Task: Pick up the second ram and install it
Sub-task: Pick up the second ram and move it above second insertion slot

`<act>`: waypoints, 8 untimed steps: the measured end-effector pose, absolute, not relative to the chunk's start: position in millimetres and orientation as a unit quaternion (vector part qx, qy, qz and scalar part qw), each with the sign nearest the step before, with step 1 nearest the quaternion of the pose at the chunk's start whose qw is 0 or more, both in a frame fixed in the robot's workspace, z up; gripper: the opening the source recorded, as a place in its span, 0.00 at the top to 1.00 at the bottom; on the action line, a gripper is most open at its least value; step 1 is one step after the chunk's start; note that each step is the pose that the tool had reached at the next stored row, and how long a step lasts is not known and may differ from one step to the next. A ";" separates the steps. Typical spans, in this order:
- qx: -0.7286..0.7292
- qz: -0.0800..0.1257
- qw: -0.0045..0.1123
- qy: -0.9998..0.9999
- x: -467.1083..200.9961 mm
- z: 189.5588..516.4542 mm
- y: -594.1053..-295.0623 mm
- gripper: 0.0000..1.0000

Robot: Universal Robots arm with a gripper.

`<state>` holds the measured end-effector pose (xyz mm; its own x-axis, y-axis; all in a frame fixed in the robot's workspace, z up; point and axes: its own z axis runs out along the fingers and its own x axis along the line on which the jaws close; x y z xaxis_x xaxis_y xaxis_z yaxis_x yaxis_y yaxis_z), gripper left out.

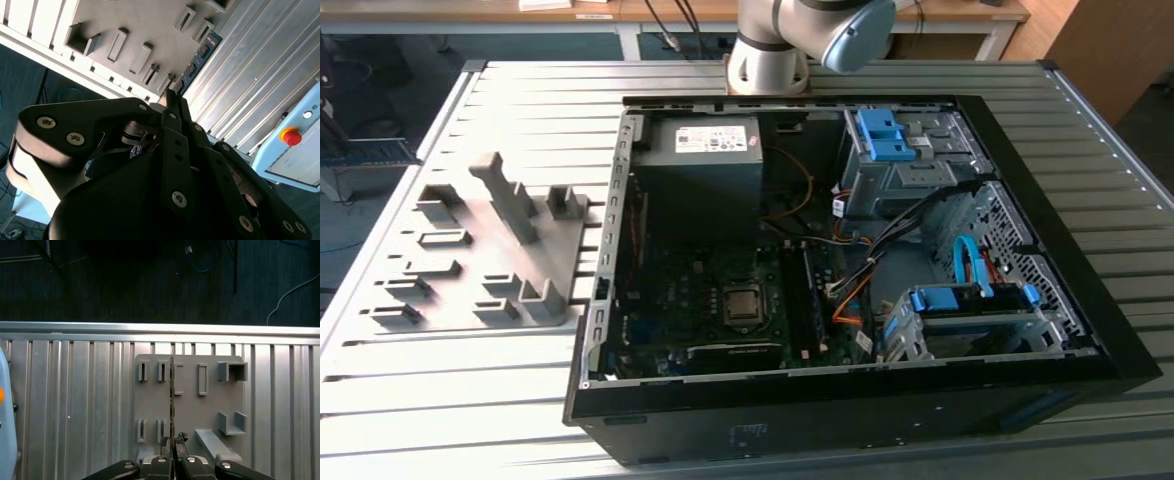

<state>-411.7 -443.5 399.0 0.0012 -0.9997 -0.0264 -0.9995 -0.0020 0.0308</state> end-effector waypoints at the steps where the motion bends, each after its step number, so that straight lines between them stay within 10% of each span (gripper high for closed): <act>1: 0.708 -0.021 0.001 -0.706 -411.7 399.6 -443.6 0.86; 8: 0.708 -0.021 0.001 -0.706 -411.7 399.7 -443.5 0.86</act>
